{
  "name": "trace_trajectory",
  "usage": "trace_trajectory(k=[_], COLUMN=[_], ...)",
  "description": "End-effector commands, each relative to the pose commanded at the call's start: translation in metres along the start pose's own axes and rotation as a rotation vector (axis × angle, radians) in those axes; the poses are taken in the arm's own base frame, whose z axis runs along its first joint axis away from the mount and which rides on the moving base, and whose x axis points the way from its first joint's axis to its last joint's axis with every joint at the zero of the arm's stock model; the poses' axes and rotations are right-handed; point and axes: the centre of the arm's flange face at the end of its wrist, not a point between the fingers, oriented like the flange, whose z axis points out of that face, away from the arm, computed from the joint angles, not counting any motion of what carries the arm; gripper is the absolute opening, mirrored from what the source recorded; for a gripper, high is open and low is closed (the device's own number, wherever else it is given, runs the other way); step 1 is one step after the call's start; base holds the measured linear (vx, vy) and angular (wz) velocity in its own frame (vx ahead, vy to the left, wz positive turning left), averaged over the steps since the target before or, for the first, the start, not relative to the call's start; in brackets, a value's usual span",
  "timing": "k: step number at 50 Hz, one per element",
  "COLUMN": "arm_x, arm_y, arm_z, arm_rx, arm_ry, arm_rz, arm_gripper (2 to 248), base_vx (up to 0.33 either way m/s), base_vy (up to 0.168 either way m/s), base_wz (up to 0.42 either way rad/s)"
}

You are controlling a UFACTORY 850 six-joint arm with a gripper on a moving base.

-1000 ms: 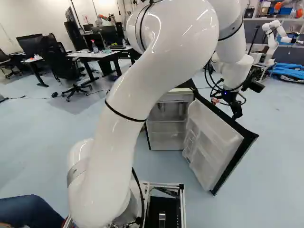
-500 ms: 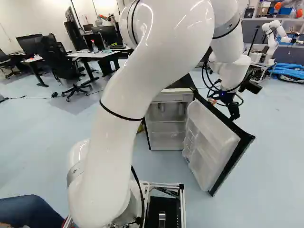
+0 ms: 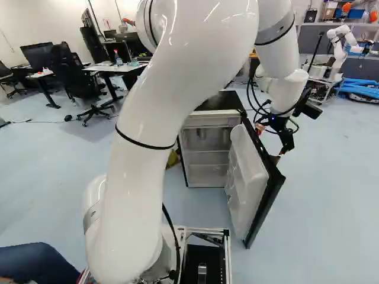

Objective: Grab a drink from the fridge

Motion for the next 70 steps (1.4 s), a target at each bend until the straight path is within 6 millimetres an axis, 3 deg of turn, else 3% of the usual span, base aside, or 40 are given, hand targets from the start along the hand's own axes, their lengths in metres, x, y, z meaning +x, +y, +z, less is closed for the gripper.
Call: trace_trajectory(k=[70], arm_x=[-0.097], arm_y=[-0.016], arm_z=[-0.018], arm_rx=[-0.006], arm_ry=[-0.089], arm_rz=[-0.048], arm_gripper=[247], base_vx=[0.0], base_vy=[0.0], base_wz=[0.0])
